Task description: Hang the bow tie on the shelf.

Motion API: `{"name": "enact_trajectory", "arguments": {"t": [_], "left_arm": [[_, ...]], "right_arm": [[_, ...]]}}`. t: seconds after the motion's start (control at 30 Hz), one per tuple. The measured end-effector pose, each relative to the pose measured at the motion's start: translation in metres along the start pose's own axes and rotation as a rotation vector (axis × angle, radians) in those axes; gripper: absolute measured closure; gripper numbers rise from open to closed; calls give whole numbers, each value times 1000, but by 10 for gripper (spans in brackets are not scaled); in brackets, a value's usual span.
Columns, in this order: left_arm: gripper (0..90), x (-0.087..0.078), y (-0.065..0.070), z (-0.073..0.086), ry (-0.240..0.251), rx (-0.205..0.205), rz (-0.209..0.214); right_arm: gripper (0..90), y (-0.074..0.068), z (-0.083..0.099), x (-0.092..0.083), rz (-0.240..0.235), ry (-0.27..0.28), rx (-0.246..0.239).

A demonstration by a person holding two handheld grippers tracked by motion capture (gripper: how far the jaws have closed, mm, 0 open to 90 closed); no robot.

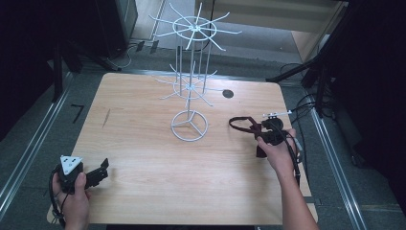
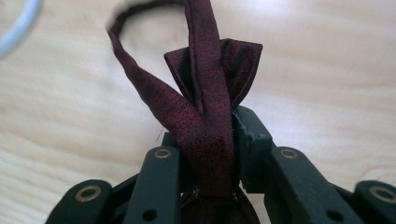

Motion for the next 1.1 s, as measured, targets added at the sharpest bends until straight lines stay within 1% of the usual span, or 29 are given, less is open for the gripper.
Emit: {"name": "enact_trajectory", "arguments": {"t": [0.03, 0.07, 0.1, 0.13, 0.17, 0.2, 0.27, 0.3, 0.33, 0.37, 0.4, 0.43, 0.47, 0.5, 0.53, 0.57, 0.63, 0.73, 0.77, 0.8, 0.87, 0.93, 1.03, 1.1], "left_arm": [[90, 0, 0, 0, 0, 0, 0], [90, 0, 0, 0, 1, -1, 0], [90, 0, 0, 0, 1, -1, 0], [90, 0, 0, 0, 1, -2, 0], [90, 0, 0, 0, 1, -2, 0], [90, 0, 0, 0, 1, -1, 0], [90, 0, 0, 0, 1, -2, 0], [90, 0, 0, 0, 1, -3, 0], [90, 0, 0, 0, 4, -4, -1], [90, 0, 0, 0, 4, -4, -1], [90, 0, 0, 0, 3, -4, -1], [90, 0, 0, 0, 3, -4, -1], [90, 0, 0, 0, 4, -4, -1], [90, 0, 0, 0, 4, -4, 0], [90, 0, 0, 0, 4, -4, -1], [90, 0, 0, 0, 5, -5, -1], [90, 0, 0, 0, 3, -5, 1], [90, 0, 0, 0, 2, -3, 0], [90, 0, 0, 0, 4, -4, 1], [90, 0, 0, 0, 4, -4, 1], [90, 0, 0, 0, 4, -4, 1], [90, 0, 0, 0, 5, -4, 0], [90, 0, 0, 0, 3, -5, 1], [90, 0, 0, 0, 2, -4, 1]], "right_arm": [[742, 0, 0, 0, 0, 0, 0], [741, -2, -3, -6, -3, 49, 7], [741, -2, -3, -6, -3, 49, 7], [741, -2, -3, -8, -5, 68, 7], [741, -4, -5, -12, -9, 99, 6], [741, -5, -5, -14, -9, 116, 3], [741, -7, -7, -20, -20, 164, 12], [741, -8, -8, -21, -24, 183, 7], [741, -12, -10, -26, -29, 220, 7], [741, -12, -10, -26, -29, 220, 7], [741, -15, -12, -30, -44, 254, 7], [741, -15, -12, -30, -44, 254, 7], [741, -18, -14, -34, -50, 280, 5], [741, -18, -14, -34, -50, 280, 5], [741, -21, -16, -37, -56, 307, 0], [741, -21, -16, -37, -56, 307, 0], [741, -24, -19, -40, -62, 329, 0], [740, -29, -23, -45, -70, 364, 7], [740, -32, -24, -46, -71, 385, 16], [740, -32, -24, -46, -71, 385, 16], [740, -34, -27, -48, -77, 414, 25], [740, -37, -29, -48, -86, 425, 28], [740, -46, -35, -49, -89, 450, 10], [740, -50, -38, -49, -88, 469, 13]]}}
Point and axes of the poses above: each handheld gripper's, and its own axes: x roughly forward along the jaws, z roughly out of its underside, y roughly to its right, the point moved 2 cm from there along x, roughly forward along the jaws
